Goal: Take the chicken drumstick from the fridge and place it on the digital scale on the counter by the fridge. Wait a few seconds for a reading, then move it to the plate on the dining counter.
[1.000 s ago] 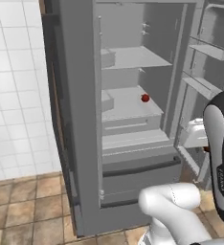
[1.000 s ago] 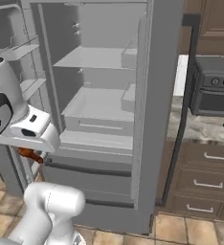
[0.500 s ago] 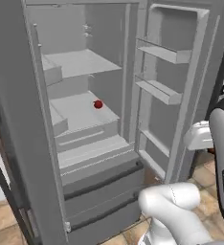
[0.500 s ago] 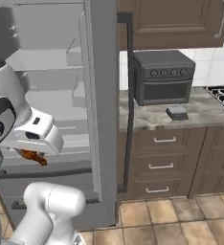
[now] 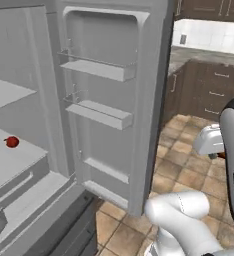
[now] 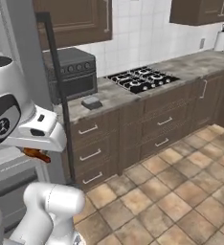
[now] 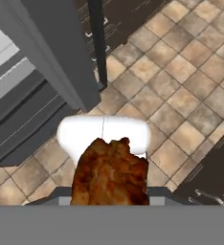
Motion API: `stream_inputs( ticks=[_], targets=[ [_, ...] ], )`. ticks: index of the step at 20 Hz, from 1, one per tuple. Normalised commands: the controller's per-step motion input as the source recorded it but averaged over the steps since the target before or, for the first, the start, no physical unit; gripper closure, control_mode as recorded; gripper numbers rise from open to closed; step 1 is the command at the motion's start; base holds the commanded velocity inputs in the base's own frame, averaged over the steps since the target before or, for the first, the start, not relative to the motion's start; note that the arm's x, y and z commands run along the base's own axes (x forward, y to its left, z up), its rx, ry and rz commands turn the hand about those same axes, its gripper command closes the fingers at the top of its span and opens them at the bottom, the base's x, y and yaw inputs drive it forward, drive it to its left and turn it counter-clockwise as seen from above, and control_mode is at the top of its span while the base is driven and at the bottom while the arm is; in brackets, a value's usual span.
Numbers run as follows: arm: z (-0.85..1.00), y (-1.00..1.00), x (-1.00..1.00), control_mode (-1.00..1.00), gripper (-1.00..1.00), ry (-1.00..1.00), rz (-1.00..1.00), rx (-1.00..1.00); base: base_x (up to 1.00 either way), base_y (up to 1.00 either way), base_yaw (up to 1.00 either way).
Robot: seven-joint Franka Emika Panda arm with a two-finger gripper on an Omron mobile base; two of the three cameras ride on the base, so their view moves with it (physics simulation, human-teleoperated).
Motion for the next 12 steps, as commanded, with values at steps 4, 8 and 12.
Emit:
stream_inputs(
  ticks=[4, 8, 12],
  targets=[
    [0.00, 0.00, 0.00, 1.00, 1.00, 0.00, 0.00, 0.00, -0.03, -0.32, -0.81],
    [0.00, 0.00, 0.00, 1.00, 1.00, 0.00, 0.00, 0.00, 0.34, -0.28, -0.64],
    [0.00, 0.00, 0.00, 1.00, 1.00, 0.00, 0.00, 0.00, 0.94, -0.19, -0.39]
  ],
)
